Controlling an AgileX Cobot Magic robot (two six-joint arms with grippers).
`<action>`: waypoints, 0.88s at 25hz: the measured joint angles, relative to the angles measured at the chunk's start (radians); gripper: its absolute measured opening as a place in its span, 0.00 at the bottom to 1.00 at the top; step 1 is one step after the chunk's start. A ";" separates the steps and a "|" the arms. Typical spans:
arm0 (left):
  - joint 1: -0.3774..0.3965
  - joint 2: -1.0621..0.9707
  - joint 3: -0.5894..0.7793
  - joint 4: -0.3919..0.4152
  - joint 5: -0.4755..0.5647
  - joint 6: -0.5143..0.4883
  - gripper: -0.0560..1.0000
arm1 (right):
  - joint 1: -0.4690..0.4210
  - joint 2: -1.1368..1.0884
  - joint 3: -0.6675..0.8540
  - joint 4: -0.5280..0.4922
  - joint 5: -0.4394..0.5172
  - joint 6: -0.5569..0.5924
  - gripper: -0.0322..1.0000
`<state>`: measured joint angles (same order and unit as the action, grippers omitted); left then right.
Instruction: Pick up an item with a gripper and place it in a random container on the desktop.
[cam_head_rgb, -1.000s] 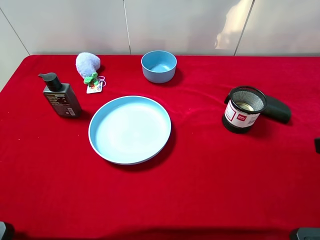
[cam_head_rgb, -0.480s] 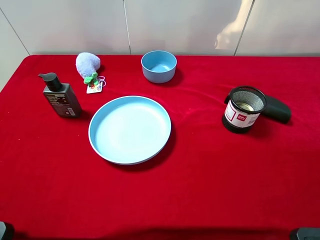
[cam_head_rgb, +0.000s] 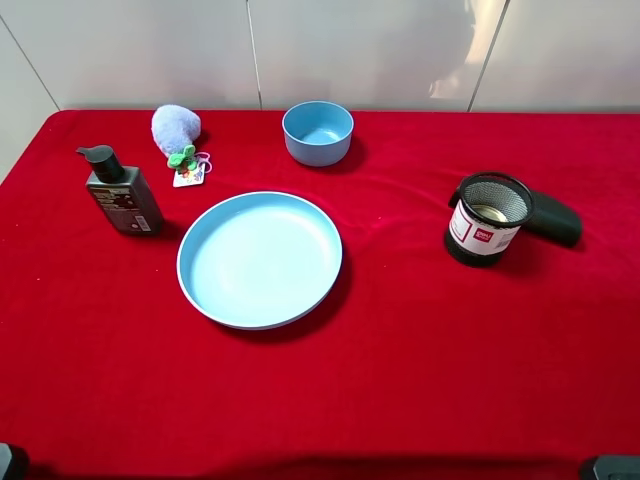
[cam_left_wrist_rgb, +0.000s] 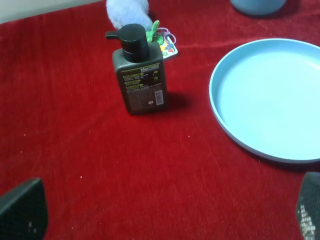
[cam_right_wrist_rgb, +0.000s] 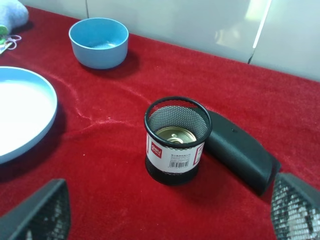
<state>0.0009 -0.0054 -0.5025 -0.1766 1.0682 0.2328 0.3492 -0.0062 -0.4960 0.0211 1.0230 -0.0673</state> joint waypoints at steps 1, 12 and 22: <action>0.000 0.000 0.000 0.000 0.000 0.000 0.98 | 0.000 0.000 0.000 0.000 0.000 0.000 0.64; 0.000 0.000 0.000 0.000 0.000 0.000 0.98 | 0.000 0.000 0.000 -0.003 0.000 0.016 0.64; 0.000 0.000 0.000 0.000 0.000 0.000 0.98 | 0.000 0.000 0.000 -0.005 0.000 0.017 0.64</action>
<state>0.0009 -0.0054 -0.5025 -0.1766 1.0682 0.2328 0.3492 -0.0062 -0.4960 0.0161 1.0230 -0.0502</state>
